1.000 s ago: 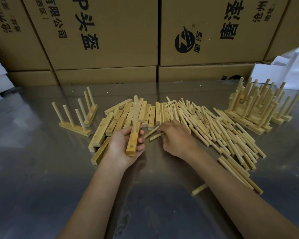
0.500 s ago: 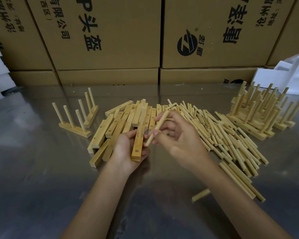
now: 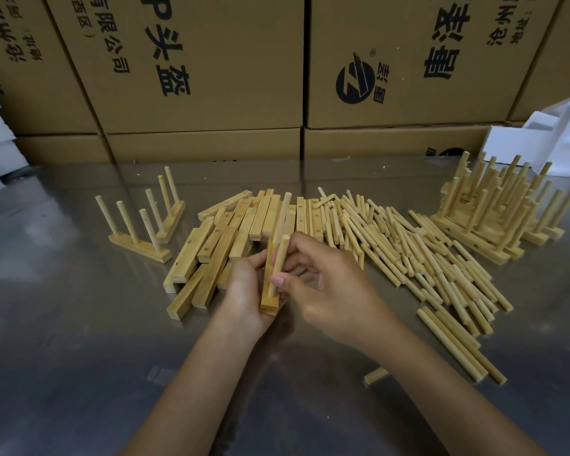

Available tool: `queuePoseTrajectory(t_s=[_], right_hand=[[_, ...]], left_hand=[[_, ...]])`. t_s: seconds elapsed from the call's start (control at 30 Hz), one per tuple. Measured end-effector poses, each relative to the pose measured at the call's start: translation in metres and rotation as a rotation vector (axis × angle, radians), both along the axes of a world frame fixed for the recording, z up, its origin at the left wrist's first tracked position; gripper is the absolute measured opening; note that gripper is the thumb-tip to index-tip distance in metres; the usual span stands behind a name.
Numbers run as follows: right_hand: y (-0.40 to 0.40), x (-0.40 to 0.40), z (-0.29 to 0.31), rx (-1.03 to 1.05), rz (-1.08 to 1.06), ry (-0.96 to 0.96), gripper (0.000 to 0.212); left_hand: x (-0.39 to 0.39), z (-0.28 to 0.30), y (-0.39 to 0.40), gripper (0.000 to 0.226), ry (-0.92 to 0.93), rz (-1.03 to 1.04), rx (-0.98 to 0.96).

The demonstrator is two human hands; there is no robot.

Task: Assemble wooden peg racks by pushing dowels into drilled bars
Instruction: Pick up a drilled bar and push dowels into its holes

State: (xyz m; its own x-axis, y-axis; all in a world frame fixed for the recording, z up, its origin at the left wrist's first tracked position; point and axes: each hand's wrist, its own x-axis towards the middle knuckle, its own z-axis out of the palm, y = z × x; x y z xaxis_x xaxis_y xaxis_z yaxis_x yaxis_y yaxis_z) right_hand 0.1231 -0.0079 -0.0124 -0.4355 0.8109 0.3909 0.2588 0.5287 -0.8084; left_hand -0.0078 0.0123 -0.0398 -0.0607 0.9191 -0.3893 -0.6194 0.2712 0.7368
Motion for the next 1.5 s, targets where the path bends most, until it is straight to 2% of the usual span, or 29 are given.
queuePoseTrajectory(t_s=[0.37, 0.5, 0.6, 0.73, 0.9, 1.1, 1.33, 1.5], right_hand=[[0.0, -0.004, -0.008, -0.004, -0.086, 0.061, 0.013], [-0.001, -0.006, -0.01, 0.023, -0.145, 0.082, 0.023], [-0.002, -0.005, -0.011, 0.035, -0.219, -0.057, 0.036], [-0.004, -0.005, -0.013, -0.069, -0.167, -0.247, 0.045], [-0.004, -0.006, -0.01, -0.102, -0.224, -0.254, 0.031], [-0.002, 0.001, -0.007, 0.038, -0.463, -0.329, 0.03], [0.01, 0.014, -0.008, 0.062, -0.474, -0.289, 0.022], [0.016, 0.026, 0.002, 0.043, -0.488, -0.261, 0.016]], left_hand=[[0.003, -0.005, 0.001, 0.054, -0.003, 0.026, -0.029], [0.003, -0.003, 0.003, 0.048, -0.036, 0.07, -0.065], [0.001, 0.002, 0.003, 0.042, -0.069, 0.109, -0.085], [-0.001, 0.006, -0.001, 0.036, -0.063, 0.102, -0.055], [-0.001, 0.009, -0.001, 0.035, -0.127, 0.095, -0.044], [0.001, 0.007, 0.003, 0.035, -0.173, 0.078, 0.082], [-0.003, -0.002, 0.009, 0.038, -0.149, 0.046, 0.148], [-0.006, -0.009, 0.012, 0.035, -0.165, 0.033, 0.127]])
